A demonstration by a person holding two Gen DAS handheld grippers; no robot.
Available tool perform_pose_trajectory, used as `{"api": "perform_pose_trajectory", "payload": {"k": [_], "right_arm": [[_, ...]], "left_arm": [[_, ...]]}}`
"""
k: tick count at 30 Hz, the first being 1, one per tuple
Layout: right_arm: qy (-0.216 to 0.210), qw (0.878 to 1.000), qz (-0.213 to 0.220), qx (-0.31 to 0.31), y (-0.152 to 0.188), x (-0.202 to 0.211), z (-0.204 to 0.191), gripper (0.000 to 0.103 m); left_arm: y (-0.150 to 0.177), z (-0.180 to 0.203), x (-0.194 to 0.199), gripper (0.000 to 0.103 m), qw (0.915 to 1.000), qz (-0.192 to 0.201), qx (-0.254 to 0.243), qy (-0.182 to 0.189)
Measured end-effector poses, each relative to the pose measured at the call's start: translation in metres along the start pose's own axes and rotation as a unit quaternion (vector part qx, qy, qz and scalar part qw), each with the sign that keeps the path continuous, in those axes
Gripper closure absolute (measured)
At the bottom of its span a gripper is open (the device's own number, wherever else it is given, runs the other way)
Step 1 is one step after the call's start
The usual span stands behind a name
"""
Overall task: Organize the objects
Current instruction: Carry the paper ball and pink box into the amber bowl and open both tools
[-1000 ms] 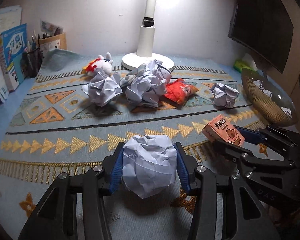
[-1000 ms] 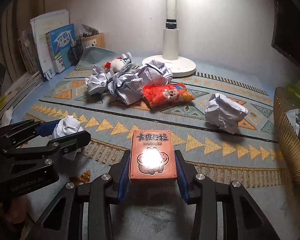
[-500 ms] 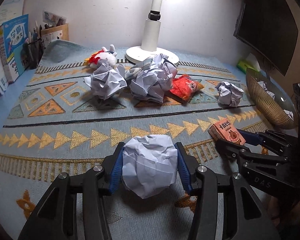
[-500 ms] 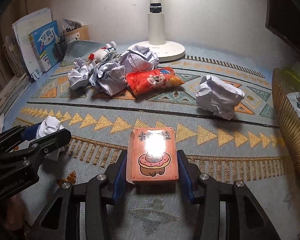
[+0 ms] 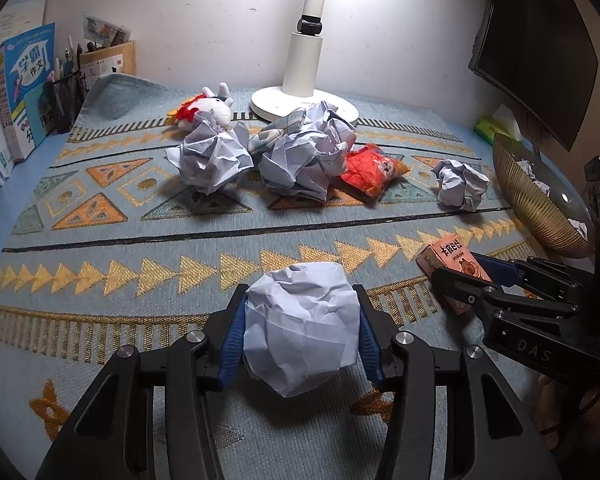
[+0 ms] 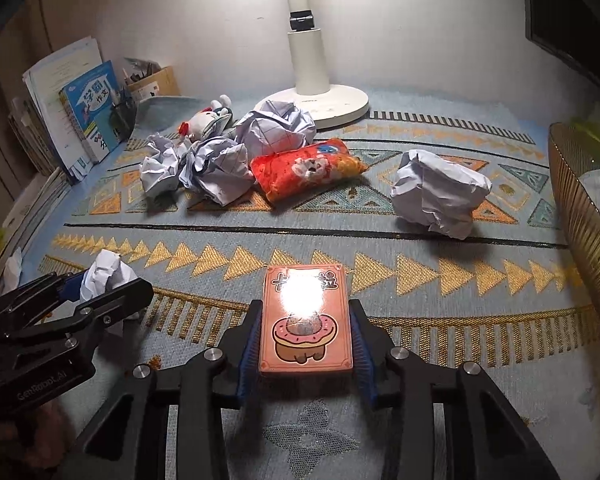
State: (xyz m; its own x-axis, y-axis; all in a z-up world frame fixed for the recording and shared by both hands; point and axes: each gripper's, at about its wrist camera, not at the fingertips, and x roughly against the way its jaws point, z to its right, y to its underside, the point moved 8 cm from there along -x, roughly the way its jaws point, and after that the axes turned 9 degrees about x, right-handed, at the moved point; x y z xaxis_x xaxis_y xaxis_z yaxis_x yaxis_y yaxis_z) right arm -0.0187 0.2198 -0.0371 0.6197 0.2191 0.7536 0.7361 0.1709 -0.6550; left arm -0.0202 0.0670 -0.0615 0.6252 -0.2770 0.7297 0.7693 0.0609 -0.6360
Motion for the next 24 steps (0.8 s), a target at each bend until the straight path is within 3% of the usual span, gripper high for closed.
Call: {"api": "perform_pose_trajectory", "payload": {"k": [4, 6, 9, 12, 15, 18, 22, 24], "right_arm": [[-0.028, 0.999, 0.040, 0.000, -0.004, 0.018, -0.004, 0.064], [-0.029, 0.998, 0.057, -0.014, -0.005, 0.030, 0.003, 0.064], [-0.014, 0.996, 0.084, -0.036, -0.010, 0.064, 0.025, 0.064], [0.005, 0.989, 0.129, -0.067, -0.026, 0.116, 0.062, 0.064], [0.050, 0.978, 0.179, -0.095, -0.038, 0.177, 0.107, 0.064], [0.093, 0.966, 0.202, -0.132, -0.039, 0.220, 0.153, 0.063], [0.127, 0.961, 0.180, -0.169, -0.031, 0.229, 0.206, 0.063], [0.119, 0.960, 0.165, -0.191, -0.025, 0.222, 0.224, 0.063]], "left_arm": [[0.002, 0.002, -0.007, 0.057, 0.9997, -0.013, -0.012, -0.018], [0.003, 0.006, -0.009, 0.059, 0.9988, -0.016, -0.028, -0.037], [0.001, 0.020, 0.003, 0.061, 0.9991, 0.004, -0.030, -0.030], [-0.006, 0.061, 0.029, 0.062, 0.9983, 0.039, -0.042, 0.008], [-0.019, 0.118, 0.051, 0.062, 0.9944, 0.066, -0.065, 0.050], [-0.034, 0.175, 0.061, 0.062, 0.9882, 0.073, -0.079, 0.109], [-0.048, 0.242, 0.050, 0.062, 0.9791, 0.051, -0.098, 0.171], [-0.056, 0.267, 0.040, 0.062, 0.9756, 0.048, -0.104, 0.187]]}}
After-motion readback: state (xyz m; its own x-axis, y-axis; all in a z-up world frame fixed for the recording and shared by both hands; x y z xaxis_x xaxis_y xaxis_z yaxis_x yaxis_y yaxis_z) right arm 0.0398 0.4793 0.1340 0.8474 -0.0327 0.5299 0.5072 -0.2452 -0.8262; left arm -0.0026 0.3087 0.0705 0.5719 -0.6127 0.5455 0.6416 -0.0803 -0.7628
